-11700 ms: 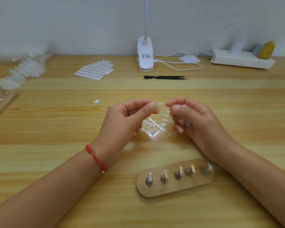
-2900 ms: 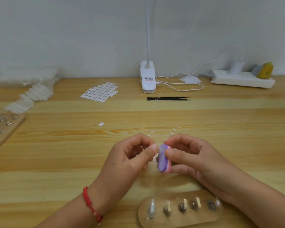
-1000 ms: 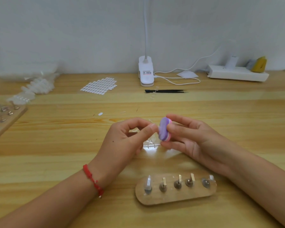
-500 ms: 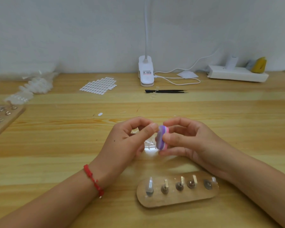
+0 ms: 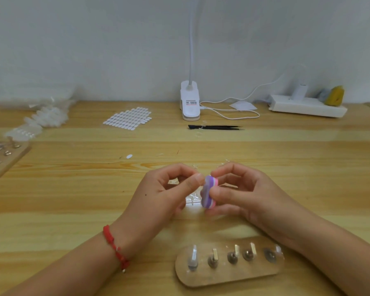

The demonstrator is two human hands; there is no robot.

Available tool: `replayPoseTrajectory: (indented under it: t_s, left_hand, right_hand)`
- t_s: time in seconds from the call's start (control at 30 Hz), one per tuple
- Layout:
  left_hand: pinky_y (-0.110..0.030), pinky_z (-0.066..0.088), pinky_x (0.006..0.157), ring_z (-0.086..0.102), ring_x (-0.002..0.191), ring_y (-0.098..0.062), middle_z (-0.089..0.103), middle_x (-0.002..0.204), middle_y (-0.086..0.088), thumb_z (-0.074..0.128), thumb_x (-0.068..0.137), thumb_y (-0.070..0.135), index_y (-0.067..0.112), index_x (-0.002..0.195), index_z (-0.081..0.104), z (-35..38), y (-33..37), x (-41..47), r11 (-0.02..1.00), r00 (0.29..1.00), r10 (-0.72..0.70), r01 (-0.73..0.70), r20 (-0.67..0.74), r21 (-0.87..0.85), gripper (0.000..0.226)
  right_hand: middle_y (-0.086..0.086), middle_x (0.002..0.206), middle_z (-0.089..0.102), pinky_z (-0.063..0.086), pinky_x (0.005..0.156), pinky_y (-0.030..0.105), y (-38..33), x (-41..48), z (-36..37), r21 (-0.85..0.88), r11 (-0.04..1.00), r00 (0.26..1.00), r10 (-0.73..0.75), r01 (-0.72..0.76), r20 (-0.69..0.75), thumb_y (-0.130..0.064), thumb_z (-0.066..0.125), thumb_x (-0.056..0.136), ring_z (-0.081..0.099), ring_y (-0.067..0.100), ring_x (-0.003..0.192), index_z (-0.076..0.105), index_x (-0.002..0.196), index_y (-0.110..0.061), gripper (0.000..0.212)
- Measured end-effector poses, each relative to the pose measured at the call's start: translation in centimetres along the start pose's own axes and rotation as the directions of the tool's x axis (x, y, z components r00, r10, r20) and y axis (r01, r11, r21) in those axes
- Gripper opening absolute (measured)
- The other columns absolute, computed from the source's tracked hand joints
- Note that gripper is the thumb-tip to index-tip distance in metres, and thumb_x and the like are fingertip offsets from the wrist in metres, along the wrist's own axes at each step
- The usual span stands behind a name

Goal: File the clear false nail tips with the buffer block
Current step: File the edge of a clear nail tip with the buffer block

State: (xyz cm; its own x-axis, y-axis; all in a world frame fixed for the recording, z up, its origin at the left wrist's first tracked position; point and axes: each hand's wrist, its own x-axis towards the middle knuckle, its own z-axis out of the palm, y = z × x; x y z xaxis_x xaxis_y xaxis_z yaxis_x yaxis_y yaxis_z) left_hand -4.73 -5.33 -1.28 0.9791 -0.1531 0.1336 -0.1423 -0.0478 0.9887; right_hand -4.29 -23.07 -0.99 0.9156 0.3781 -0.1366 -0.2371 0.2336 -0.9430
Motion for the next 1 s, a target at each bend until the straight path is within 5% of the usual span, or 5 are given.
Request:
replayPoseTrajectory:
  t_s: [0.23, 0.37, 0.77, 0.9, 1.0]
  left_hand:
    - [-0.01, 0.029, 0.039, 0.031, 0.036, -0.003, 0.04, 0.045, 0.008, 0.064, 0.073, 0.029, 0.006, 0.077, 0.068, 0.17, 0.04, -0.05, 1.0, 1.0, 0.01, -0.01, -0.016, -0.003, 0.024]
    - [-0.012, 0.025, 0.043, 0.024, 0.046, -0.009, 0.029, 0.057, -0.019, 0.065, 0.071, 0.032, 0.007, 0.075, 0.07, 0.1, 0.24, -0.03, 0.998, 0.999, 0.028, -0.027, -0.019, 0.053, 0.026]
    - [-0.013, 0.02, 0.038, 0.017, 0.037, -0.006, 0.022, 0.043, 0.008, 0.064, 0.075, 0.03, 0.011, 0.075, 0.068, -0.11, 0.22, 0.03, 1.0, 0.999, -0.024, 0.024, 0.021, -0.007, 0.019]
    - [-0.012, 0.02, 0.037, 0.018, 0.036, -0.004, 0.023, 0.041, 0.01, 0.064, 0.076, 0.028, 0.009, 0.077, 0.067, -0.15, 0.17, 0.06, 0.999, 1.0, -0.026, 0.027, 0.014, -0.024, 0.019]
    - [-0.012, 0.02, 0.037, 0.017, 0.035, -0.004, 0.022, 0.042, 0.01, 0.063, 0.076, 0.028, 0.009, 0.078, 0.068, -0.16, 0.18, 0.11, 0.999, 0.999, -0.028, 0.029, 0.033, -0.027, 0.02]
  right_hand:
    - [0.014, 0.088, 0.066, 0.059, 0.067, 0.034, -0.2, -0.03, 0.09, -0.012, 1.0, 1.0, 0.006, -0.006, -0.01, -0.005, 0.077, 0.063, 0.071, 0.029, 0.072, 0.069, 0.09, -0.006, 0.029]
    - [0.012, 0.084, 0.067, 0.06, 0.067, 0.034, -0.27, 0.08, -0.08, 0.075, 0.997, 0.999, 0.016, -0.013, -0.042, -0.003, 0.076, 0.063, 0.071, 0.026, 0.072, 0.071, 0.087, -0.008, 0.025]
    - [0.015, 0.086, 0.066, 0.059, 0.066, 0.034, -0.26, 0.22, -0.2, 0.126, 0.991, 0.999, 0.038, -0.037, -0.002, 0.0, 0.076, 0.067, 0.071, 0.025, 0.073, 0.073, 0.086, -0.009, 0.021]
    - [0.014, 0.087, 0.066, 0.059, 0.066, 0.033, -0.27, 0.19, 0.04, 0.007, 1.0, 0.999, 0.02, -0.021, 0.034, -0.001, 0.076, 0.064, 0.071, 0.029, 0.073, 0.073, 0.081, -0.013, 0.021]
    - [0.016, 0.086, 0.066, 0.059, 0.064, 0.032, -0.18, 0.27, -0.24, 0.11, 0.994, 1.0, 0.001, 0.0, -0.012, -0.002, 0.075, 0.063, 0.071, 0.026, 0.071, 0.074, 0.081, -0.012, 0.02]
